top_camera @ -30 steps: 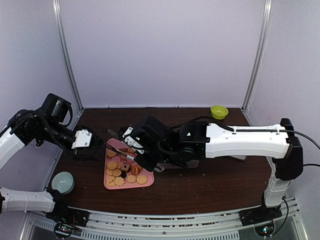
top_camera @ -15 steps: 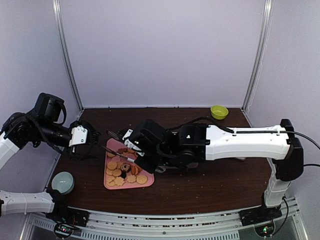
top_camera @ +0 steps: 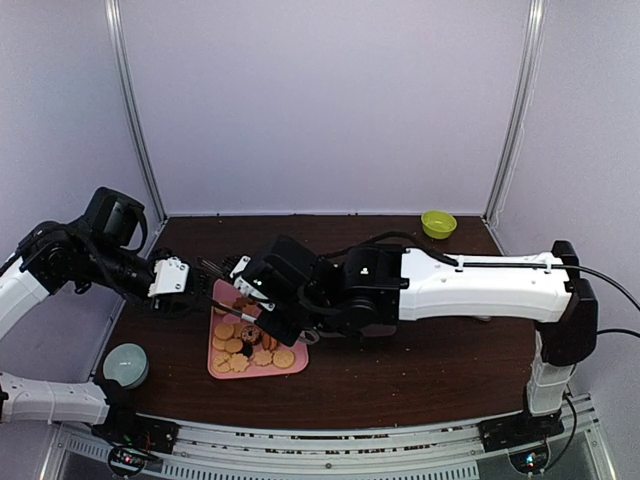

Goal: Pack the cookies
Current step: Pass from the right arm to the left, then pass from the left arm to the right, then pick up the fake cookies from the plate.

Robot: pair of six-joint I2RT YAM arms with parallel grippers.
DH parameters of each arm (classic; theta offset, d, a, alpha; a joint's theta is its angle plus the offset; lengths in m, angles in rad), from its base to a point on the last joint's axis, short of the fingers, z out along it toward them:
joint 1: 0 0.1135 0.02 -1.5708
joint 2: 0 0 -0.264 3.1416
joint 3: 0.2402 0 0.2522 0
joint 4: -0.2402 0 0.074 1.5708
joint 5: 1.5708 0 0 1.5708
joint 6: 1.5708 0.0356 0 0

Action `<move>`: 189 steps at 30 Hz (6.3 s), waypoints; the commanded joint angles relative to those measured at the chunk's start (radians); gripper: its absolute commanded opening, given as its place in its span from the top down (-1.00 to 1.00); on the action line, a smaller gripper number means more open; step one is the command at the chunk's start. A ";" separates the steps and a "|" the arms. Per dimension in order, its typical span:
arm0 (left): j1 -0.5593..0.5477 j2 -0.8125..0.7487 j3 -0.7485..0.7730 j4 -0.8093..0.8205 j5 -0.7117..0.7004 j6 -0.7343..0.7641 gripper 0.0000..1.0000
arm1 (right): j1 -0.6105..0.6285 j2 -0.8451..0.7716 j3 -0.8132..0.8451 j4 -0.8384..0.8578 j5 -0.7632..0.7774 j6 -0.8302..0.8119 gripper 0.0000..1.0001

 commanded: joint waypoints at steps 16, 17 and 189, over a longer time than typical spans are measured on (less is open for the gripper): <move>-0.011 0.054 0.033 -0.108 0.035 0.014 1.00 | 0.012 0.058 0.105 0.005 0.119 -0.002 1.00; -0.011 0.052 0.032 -0.109 0.040 0.015 1.00 | 0.009 0.066 0.114 -0.001 0.133 0.002 1.00; 0.340 0.172 0.276 -0.039 0.221 -0.568 -0.85 | -0.340 -0.452 -0.690 1.053 -0.632 0.430 0.13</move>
